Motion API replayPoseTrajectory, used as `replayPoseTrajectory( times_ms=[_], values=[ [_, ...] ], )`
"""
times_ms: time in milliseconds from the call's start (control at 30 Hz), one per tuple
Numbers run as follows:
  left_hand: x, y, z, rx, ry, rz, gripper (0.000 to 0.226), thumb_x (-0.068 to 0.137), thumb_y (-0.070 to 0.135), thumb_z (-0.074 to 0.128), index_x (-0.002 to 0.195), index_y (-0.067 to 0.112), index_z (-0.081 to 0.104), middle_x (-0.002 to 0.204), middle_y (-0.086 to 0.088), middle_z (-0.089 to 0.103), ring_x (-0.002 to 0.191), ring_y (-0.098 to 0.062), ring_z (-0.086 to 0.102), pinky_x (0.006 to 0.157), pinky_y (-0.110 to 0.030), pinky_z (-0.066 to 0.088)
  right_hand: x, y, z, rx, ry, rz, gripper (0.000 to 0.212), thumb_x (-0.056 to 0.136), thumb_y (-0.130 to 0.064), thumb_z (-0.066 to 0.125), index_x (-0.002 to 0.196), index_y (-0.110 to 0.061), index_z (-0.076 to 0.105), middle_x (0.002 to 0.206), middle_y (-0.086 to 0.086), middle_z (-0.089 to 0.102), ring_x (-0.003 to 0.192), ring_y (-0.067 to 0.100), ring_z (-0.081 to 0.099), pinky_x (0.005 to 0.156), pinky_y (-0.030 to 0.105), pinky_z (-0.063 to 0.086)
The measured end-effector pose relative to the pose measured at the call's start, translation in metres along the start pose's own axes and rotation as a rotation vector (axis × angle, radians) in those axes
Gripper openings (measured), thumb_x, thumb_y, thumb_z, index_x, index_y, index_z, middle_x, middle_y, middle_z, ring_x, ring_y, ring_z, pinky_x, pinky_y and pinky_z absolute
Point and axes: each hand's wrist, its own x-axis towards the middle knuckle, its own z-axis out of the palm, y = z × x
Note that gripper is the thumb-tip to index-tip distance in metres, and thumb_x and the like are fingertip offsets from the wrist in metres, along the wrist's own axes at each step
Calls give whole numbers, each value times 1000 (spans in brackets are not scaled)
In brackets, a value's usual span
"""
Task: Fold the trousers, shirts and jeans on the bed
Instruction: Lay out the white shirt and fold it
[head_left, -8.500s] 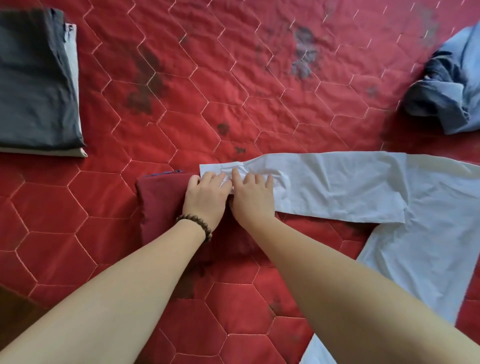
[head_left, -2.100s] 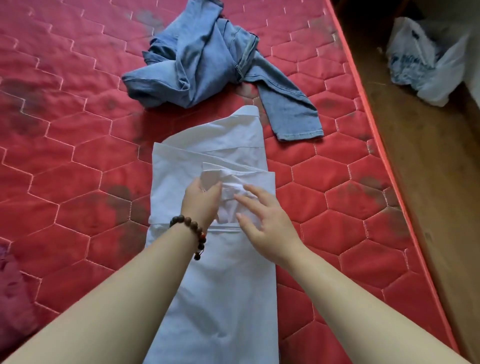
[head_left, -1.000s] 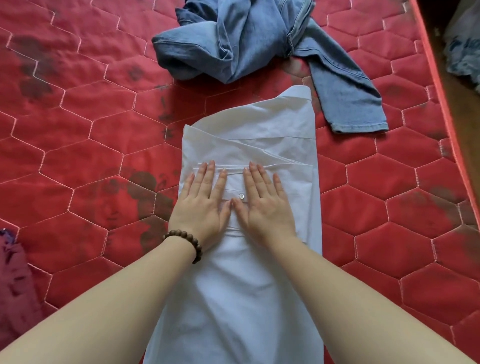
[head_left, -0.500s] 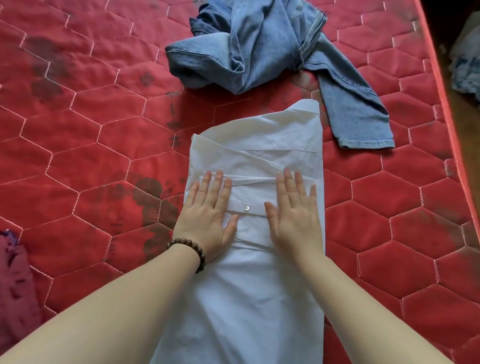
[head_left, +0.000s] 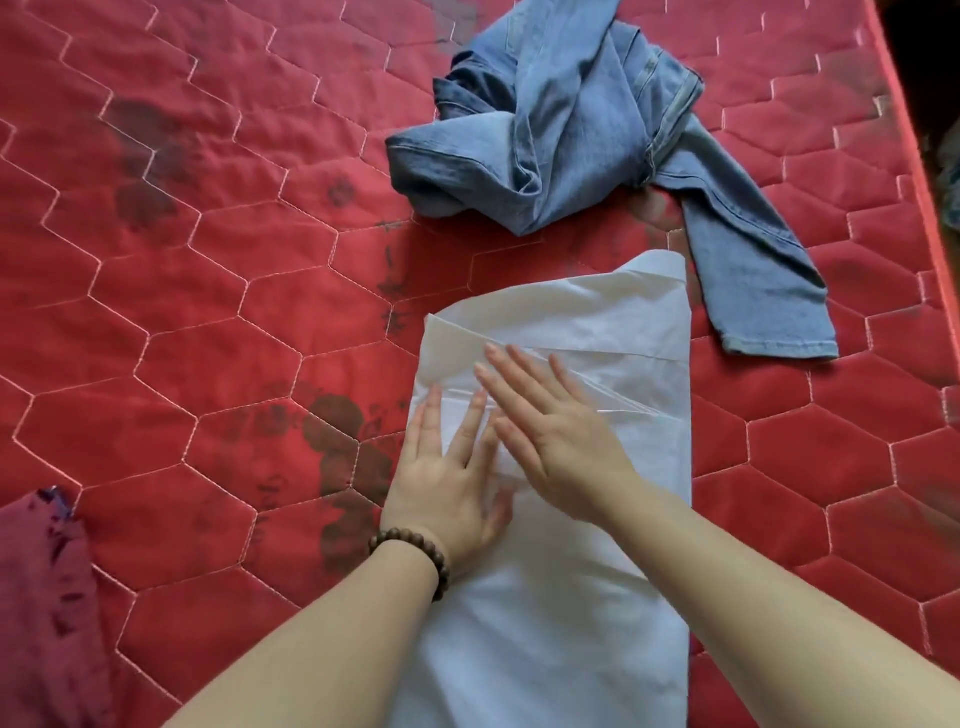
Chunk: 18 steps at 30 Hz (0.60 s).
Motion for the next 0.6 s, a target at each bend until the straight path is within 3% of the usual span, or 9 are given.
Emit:
replayPoseTrajectory(
  times_ms=[100,167,267,333,400,500,533,600],
  values=[
    [1,-2,2,-32,33,-2,73,81,50,44,143,12,40,149,-16,36,139,-51,18,111,-59,22,63,7,11,-78,-262,-151,51,104,-37,22,152,-26,15,160,-9,9,148,11,4,120,42,-1],
    [0,-2,5,-57,49,-10,74,82,52,44,145,14,38,154,-12,30,142,-48,14,113,-58,20,82,29,17,-259,-351,-182,51,103,-40,18,152,-32,4,160,-13,1,148,9,-4,119,43,-7],
    [0,-4,7,-43,57,-4,77,83,54,42,149,14,30,157,-9,24,143,-48,10,113,-58,19,98,53,12,-400,-254,-34,52,101,-46,16,151,-37,3,160,-12,2,148,12,-4,117,48,-10],
    [0,-4,7,-37,47,-3,77,84,53,42,149,14,30,158,-9,22,142,-48,10,112,-59,21,100,57,3,-401,-79,100,54,101,-46,22,152,-29,15,161,-3,8,148,17,2,117,52,-6],
    [0,-4,7,-39,41,-2,77,84,53,42,149,13,30,158,-9,21,142,-49,9,112,-60,22,82,58,-3,-370,72,47,56,100,-43,28,151,-18,27,159,5,17,148,22,11,117,55,2],
    [0,-6,10,-19,68,-1,77,84,52,43,149,13,30,158,-10,21,142,-49,10,111,-60,22,24,66,-1,-411,-105,-244,57,98,-45,31,150,-23,30,158,4,22,147,24,17,116,59,6],
    [-1,-5,11,-17,76,4,77,85,52,43,149,13,30,158,-10,20,142,-48,10,112,-60,21,9,75,-4,-447,-196,-251,56,97,-49,28,150,-28,29,158,1,22,146,23,16,115,60,3],
    [0,-5,12,-17,78,12,77,85,53,42,149,13,29,158,-10,19,143,-48,9,112,-60,20,4,103,-16,-513,-258,-84,56,97,-56,16,150,-38,17,159,-6,16,148,20,6,113,63,-6]
  ],
)
